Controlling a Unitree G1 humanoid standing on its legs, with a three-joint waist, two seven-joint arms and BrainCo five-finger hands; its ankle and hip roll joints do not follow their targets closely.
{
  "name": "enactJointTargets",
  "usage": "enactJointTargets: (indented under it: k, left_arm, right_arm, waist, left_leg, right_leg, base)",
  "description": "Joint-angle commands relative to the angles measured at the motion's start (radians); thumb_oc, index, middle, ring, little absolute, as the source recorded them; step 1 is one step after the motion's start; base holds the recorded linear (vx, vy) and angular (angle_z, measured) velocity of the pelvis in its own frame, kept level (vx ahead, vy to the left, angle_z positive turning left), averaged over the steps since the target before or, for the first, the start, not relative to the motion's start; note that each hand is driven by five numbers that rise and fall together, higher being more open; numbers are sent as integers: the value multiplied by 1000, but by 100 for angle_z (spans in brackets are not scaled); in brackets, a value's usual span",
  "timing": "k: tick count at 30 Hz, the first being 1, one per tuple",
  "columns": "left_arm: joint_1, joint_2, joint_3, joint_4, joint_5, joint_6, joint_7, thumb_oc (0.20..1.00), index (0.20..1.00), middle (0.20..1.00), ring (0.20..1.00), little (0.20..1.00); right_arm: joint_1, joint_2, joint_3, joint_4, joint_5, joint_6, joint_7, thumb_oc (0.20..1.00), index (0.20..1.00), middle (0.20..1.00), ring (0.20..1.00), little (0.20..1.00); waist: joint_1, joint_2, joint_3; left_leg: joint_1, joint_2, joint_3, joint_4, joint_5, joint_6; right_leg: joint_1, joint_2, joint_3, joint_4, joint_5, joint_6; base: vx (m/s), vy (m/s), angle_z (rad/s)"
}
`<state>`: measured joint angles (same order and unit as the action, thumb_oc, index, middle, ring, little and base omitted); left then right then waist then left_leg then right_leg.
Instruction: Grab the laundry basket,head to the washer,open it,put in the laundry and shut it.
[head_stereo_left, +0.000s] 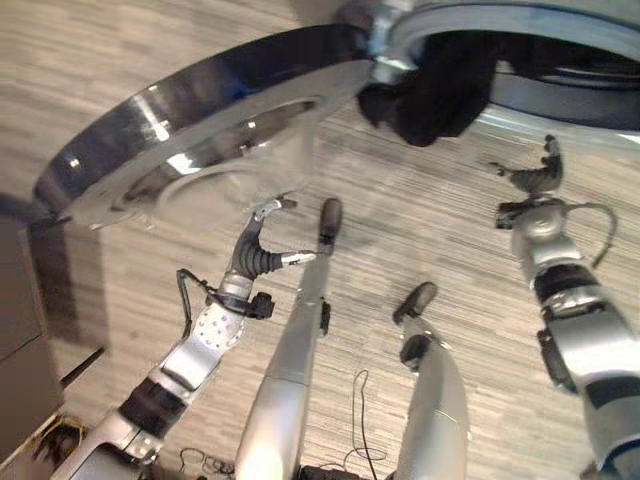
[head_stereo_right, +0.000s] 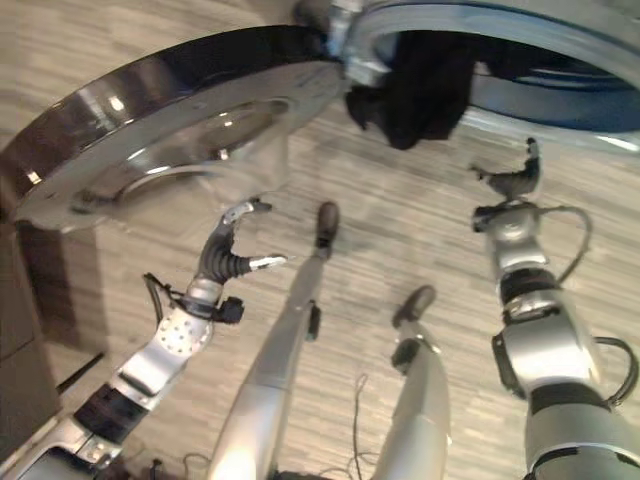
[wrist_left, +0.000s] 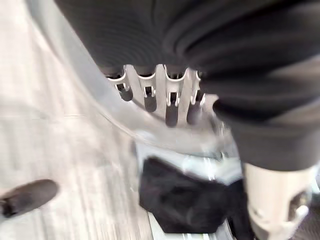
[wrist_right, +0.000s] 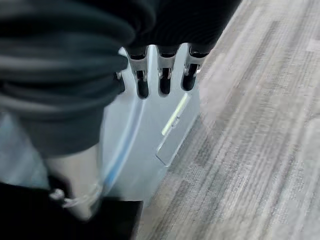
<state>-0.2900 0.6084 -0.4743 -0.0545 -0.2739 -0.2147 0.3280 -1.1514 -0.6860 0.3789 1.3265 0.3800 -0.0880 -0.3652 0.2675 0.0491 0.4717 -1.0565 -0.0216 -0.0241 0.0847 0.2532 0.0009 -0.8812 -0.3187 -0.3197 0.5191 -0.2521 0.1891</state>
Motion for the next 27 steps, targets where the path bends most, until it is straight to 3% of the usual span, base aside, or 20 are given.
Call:
enactJointTargets:
  k: [1, 9, 15, 19, 27]
  left_arm:
    - [-132, -46, 7, 9, -13, -42, -35, 1000, 1000, 1000, 1000, 1000]
    - [-139, -67, 3, 7, -30, -47, -25, 1000, 1000, 1000, 1000, 1000]
    - [-197, -125, -68, 37, -54, -46, -20, 1000, 1000, 1000, 1000, 1000]
    - [-225, -158, -111, 51, -70, -37, -31, 1000, 1000, 1000, 1000, 1000]
    - [-279, -178, -158, 72, -67, -32, -23, 1000, 1000, 1000, 1000, 1000]
  right_arm:
    - [-8, -51, 30, -43, 33, -16, 25, 1000, 1000, 1000, 1000, 1000]
    - [-108, -63, 78, 12, 43, -21, 40, 1000, 1000, 1000, 1000, 1000]
    - [-184, -1, 99, 30, 82, -34, 54, 1000, 1000, 1000, 1000, 1000]
    - [-249, 40, 65, 42, 174, -44, 73, 1000, 1000, 1000, 1000, 1000]
    - [-336, 78, 9, 56, 306, -63, 69, 1000, 1000, 1000, 1000, 1000]
  waist:
    - [-24, 40, 31]
    - [5, 56, 41]
    - [48, 74, 47]
    - [94, 99, 46]
    - [144, 125, 36]
  left_leg:
    - [27, 59, 10, 56, -174, -89]
    - [-22, 35, 0, 73, -182, -82]
    - [-34, 9, -16, 84, -186, -71]
    - [-42, -8, -28, 86, -188, -65]
    - [-67, -34, -55, 97, -190, -59]
  right_leg:
    - [25, 54, 31, -75, 37, -10]
    - [-2, 35, 7, -45, 18, -1]
    - [12, 20, -22, -29, 5, 0]
    - [8, 7, -40, -1, -11, 4]
    - [-12, -18, -61, 48, -36, 11]
  base:
    - [17, 13, 15]
    - [22, 28, 12]
    - [26, 7, 6]
    - [20, -6, 11]
    - [20, -11, 15]
